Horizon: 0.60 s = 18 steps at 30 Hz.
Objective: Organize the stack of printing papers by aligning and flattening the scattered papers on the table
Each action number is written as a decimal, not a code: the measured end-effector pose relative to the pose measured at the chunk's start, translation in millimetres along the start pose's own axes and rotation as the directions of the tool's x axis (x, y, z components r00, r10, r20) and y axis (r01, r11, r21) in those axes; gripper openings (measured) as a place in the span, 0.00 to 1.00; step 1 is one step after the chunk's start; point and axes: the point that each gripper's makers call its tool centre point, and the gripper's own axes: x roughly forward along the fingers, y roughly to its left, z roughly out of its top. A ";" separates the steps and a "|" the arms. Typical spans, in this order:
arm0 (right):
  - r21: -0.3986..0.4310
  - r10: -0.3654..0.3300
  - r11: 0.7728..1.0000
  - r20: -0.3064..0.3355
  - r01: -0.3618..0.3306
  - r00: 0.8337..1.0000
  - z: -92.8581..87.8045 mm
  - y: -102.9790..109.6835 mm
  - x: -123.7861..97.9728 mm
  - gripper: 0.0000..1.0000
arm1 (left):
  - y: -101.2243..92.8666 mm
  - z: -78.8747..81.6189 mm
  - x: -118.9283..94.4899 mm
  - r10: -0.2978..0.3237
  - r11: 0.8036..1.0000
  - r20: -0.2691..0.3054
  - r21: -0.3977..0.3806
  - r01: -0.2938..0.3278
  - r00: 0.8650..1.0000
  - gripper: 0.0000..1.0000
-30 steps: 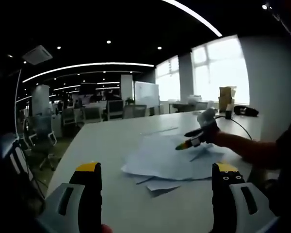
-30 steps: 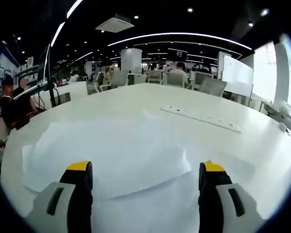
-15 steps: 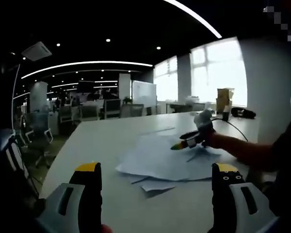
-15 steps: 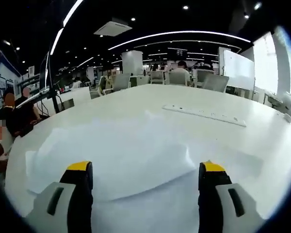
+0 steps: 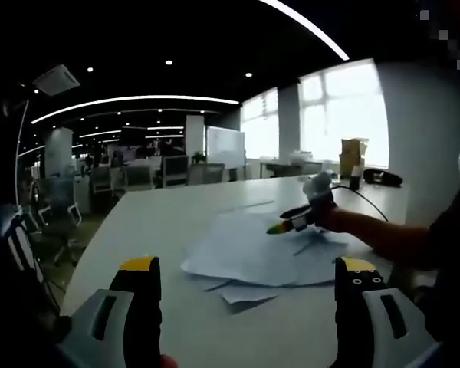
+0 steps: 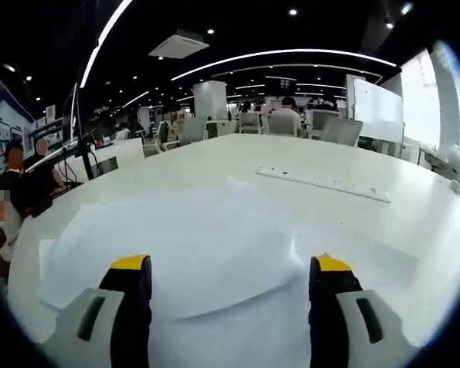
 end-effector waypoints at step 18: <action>-0.066 0.004 0.998 -0.030 -0.006 1.000 -9.5 0.3 8.3 0.75 | -1.1 -0.1 2.4 -0.008 1.000 0.000 0.000 0.008 1.000 0.96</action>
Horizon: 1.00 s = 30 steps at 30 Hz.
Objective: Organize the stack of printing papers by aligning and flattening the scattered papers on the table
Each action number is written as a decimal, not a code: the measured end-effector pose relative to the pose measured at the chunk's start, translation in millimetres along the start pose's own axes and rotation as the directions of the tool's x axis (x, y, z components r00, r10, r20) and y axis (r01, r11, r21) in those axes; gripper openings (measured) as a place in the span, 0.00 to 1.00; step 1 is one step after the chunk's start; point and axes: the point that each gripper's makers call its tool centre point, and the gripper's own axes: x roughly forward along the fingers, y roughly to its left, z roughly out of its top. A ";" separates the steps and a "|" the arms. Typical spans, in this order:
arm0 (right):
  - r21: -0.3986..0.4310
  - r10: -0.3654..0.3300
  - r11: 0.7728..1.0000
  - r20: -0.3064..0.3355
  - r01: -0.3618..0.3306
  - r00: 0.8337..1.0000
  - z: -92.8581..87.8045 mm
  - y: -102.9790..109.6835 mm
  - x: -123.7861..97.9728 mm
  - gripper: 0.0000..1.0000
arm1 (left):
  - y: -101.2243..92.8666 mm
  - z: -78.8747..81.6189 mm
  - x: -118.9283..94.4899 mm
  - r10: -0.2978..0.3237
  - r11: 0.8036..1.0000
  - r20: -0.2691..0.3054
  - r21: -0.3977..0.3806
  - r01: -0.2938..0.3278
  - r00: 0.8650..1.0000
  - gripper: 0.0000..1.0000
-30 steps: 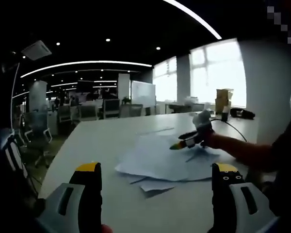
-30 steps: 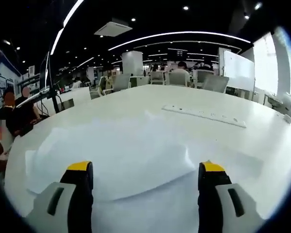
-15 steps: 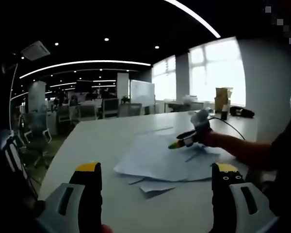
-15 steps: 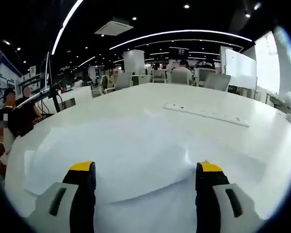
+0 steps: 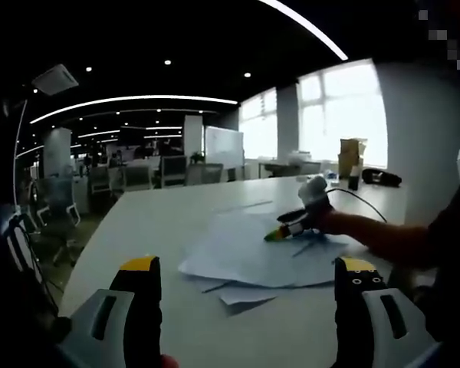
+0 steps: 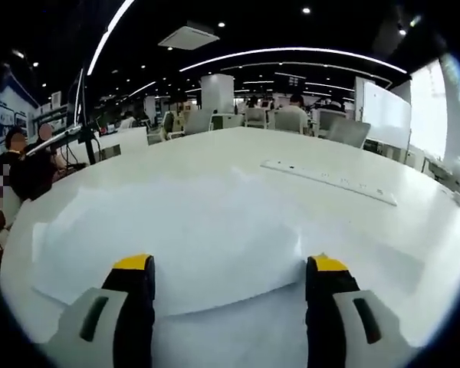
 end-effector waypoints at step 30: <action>-0.048 0.076 0.996 0.042 -0.074 0.996 3.4 14.6 2.6 0.49 | 0.1 0.7 -2.3 0.014 1.000 0.005 0.004 -0.014 1.000 0.95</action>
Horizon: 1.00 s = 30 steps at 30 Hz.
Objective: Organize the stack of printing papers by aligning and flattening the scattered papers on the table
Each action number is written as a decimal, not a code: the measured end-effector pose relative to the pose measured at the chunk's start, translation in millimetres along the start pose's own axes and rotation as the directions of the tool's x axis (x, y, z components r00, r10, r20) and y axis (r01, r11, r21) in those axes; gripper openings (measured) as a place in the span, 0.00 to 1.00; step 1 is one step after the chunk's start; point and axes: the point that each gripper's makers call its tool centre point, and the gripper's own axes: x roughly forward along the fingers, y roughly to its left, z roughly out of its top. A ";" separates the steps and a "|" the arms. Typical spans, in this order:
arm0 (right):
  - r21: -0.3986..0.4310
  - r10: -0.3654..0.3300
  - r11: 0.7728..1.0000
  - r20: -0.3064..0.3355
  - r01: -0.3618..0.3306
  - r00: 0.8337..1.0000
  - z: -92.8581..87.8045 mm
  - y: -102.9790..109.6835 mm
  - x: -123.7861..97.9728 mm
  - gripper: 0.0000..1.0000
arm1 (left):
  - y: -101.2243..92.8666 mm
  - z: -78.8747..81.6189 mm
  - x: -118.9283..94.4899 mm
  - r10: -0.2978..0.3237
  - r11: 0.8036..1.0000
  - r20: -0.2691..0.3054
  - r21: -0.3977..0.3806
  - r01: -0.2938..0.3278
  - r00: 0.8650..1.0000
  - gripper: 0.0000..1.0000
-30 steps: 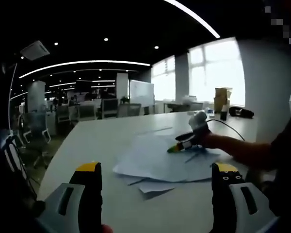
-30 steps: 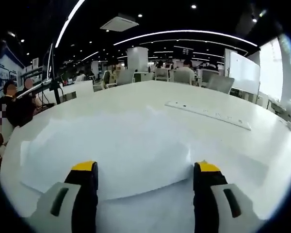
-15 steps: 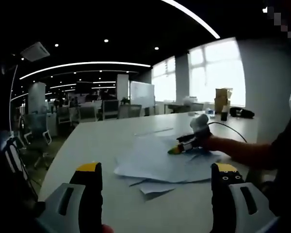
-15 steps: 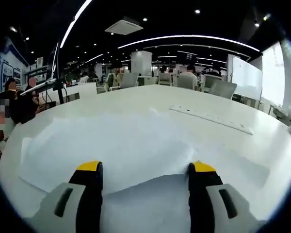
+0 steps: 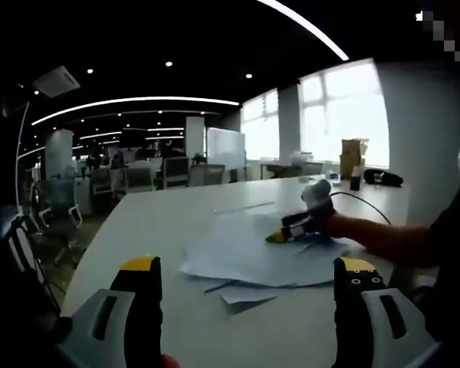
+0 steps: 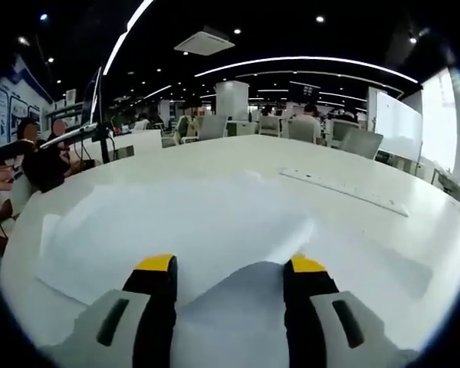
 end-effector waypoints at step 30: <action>0.002 0.009 1.000 0.011 -0.009 1.000 1.6 9.3 0.0 0.23 | -2.5 -0.9 0.8 -0.004 1.000 -0.004 0.001 0.004 1.000 0.95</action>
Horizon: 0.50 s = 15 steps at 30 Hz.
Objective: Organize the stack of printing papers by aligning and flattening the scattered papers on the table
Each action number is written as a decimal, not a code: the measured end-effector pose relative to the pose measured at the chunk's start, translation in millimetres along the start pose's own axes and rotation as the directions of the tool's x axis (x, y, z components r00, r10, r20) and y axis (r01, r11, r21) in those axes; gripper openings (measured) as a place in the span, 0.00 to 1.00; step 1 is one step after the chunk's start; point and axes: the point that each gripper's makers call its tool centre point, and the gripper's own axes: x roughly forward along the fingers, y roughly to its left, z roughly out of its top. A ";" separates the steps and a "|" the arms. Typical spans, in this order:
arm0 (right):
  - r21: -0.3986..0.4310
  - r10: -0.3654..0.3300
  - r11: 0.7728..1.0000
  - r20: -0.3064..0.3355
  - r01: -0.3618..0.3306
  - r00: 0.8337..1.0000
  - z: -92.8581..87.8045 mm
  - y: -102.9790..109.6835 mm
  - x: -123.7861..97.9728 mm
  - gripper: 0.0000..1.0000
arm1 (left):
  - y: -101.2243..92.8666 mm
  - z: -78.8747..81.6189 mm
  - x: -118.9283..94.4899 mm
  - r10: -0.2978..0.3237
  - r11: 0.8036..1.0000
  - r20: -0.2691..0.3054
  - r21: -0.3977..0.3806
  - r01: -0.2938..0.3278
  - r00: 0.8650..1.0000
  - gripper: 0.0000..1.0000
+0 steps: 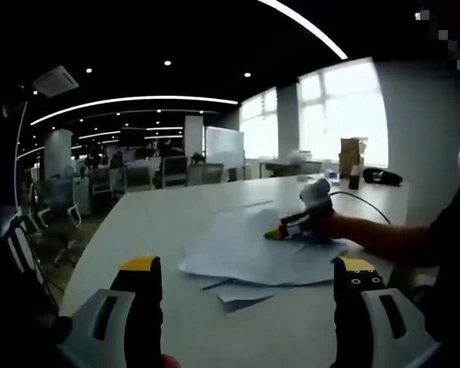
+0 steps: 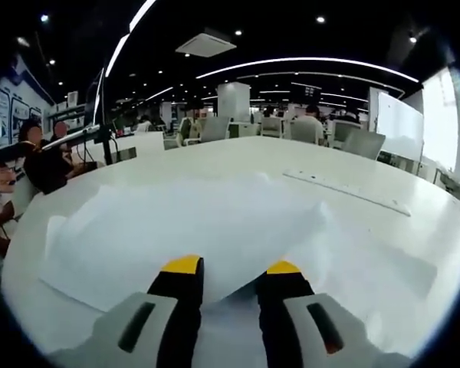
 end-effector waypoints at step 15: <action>0.006 0.006 1.000 0.006 -0.006 1.000 -0.2 8.1 -1.1 0.09 | -0.9 0.7 -0.8 -0.001 1.000 -0.001 0.005 0.001 1.000 0.95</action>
